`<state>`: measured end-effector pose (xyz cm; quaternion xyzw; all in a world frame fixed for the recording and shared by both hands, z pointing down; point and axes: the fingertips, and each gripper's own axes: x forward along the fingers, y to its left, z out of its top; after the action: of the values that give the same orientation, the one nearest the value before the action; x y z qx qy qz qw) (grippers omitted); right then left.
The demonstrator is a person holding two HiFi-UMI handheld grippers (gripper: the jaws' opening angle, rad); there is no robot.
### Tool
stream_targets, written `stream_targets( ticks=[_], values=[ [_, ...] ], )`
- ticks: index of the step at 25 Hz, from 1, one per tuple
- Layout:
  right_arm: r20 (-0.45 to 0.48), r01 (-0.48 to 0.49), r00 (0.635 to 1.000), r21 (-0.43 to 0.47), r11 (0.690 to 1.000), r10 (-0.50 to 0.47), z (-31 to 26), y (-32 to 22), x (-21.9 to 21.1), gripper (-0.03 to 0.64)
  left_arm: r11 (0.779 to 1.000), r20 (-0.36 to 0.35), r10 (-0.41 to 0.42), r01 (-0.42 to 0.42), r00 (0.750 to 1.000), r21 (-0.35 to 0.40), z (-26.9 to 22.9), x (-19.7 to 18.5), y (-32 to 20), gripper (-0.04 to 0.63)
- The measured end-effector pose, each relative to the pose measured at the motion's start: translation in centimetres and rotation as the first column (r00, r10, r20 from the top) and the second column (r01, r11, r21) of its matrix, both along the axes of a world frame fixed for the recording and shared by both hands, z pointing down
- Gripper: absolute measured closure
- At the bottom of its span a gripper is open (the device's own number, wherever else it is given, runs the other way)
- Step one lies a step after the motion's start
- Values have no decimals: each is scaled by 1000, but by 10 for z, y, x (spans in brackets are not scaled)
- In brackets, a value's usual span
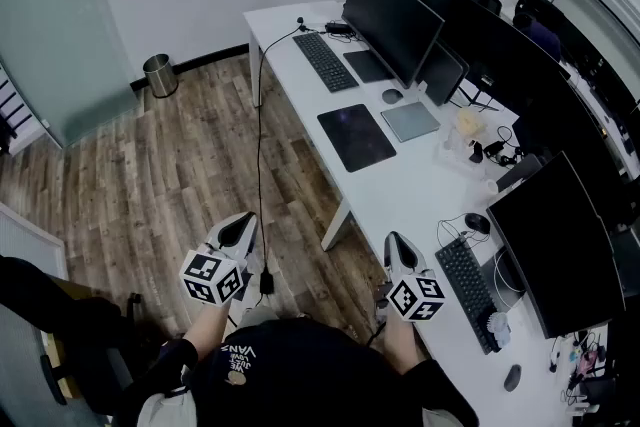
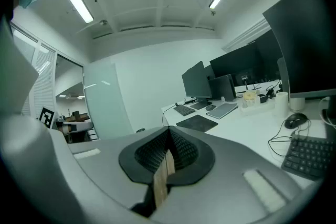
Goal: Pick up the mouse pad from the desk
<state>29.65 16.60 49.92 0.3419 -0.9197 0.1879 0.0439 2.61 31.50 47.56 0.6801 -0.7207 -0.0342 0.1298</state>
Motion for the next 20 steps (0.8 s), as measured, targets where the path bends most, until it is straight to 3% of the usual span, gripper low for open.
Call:
stream_targets(
  ticks=[7, 12, 14, 15, 17, 20],
  values=[
    [28, 13, 1000, 1, 1000, -13, 0, -6, 11, 612, 1000, 1, -5, 5, 1000, -7, 2, 14, -7, 594],
    [130, 76, 989, 7, 997, -76, -11, -10, 4, 612, 998, 54, 39, -41, 998, 44, -12, 29, -21, 592],
    [126, 75, 989, 8, 997, -75, -9, -15, -2, 612, 998, 73, 39, -43, 997, 52, -13, 30, -25, 586],
    [112, 68, 991, 5, 998, -68, -6, -18, -5, 580, 998, 73, 31, -35, 997, 52, -12, 29, -26, 576],
    [93, 48, 995, -6, 999, -47, 0, -24, -13, 473, 999, 62, 10, -13, 998, 44, -7, 22, -27, 412],
    [79, 17, 997, -16, 1000, -16, 5, -37, -28, 378, 1000, 41, 5, -5, 999, 21, 3, 6, -30, 396]
  ],
)
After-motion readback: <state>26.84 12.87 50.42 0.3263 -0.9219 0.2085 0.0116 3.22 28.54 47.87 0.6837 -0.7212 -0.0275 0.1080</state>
